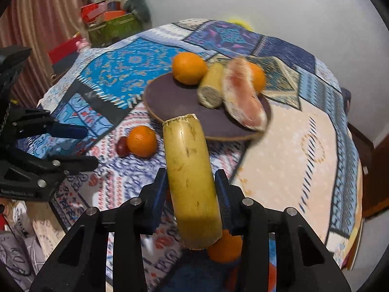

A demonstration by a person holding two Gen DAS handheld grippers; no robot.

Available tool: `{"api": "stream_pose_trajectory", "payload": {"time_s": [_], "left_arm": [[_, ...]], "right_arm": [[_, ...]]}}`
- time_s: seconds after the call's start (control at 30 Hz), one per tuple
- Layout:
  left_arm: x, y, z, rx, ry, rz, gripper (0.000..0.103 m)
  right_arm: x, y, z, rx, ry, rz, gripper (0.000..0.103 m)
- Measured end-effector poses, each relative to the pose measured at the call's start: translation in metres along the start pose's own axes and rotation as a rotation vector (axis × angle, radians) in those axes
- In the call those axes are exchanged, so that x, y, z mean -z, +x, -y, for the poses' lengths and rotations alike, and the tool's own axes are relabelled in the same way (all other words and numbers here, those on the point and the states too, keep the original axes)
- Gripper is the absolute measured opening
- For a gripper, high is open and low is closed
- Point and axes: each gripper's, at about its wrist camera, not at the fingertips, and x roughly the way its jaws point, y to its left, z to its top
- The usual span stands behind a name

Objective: Organize fruits
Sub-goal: 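Grasp the large yellow banana with the right gripper while the left moves toward a tangerine, then grasp the small tangerine with the left gripper while the right lifts the banana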

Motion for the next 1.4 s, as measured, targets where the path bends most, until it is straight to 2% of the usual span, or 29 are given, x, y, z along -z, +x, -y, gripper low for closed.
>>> {"api": "stream_pose_trajectory", "payload": {"time_s": [0.17,0.57,0.87,0.97,1.13,1.2,1.4], "left_arm": [[-0.006,0.003,0.006,0.010,0.005,0.005,0.054],[-0.025,0.020,0.012,0.028,0.017,0.012,0.054],[-0.039,0.038,0.019,0.024,0.030,0.016,0.053],[-0.043,0.046,0.018,0.043,0.023,0.004,0.053],[-0.045,0.055,0.015,0.035,0.006,-0.005,0.044],[-0.045,0.059,0.012,0.027,-0.008,-0.018,0.038],[-0.041,0.050,0.012,0.012,0.000,-0.003,0.037]], "right_arm": [[0.000,-0.001,0.014,-0.014,0.077,-0.017,0.037],[-0.012,0.016,0.011,-0.043,0.068,-0.030,0.037],[-0.010,0.012,0.015,-0.055,0.079,0.010,0.036],[-0.009,0.004,0.020,-0.064,0.098,0.036,0.036],[-0.009,-0.008,0.023,-0.052,0.101,0.074,0.035],[-0.010,-0.011,0.025,-0.051,0.108,0.085,0.035],[-0.010,-0.018,0.028,-0.057,0.138,0.117,0.035]]}}
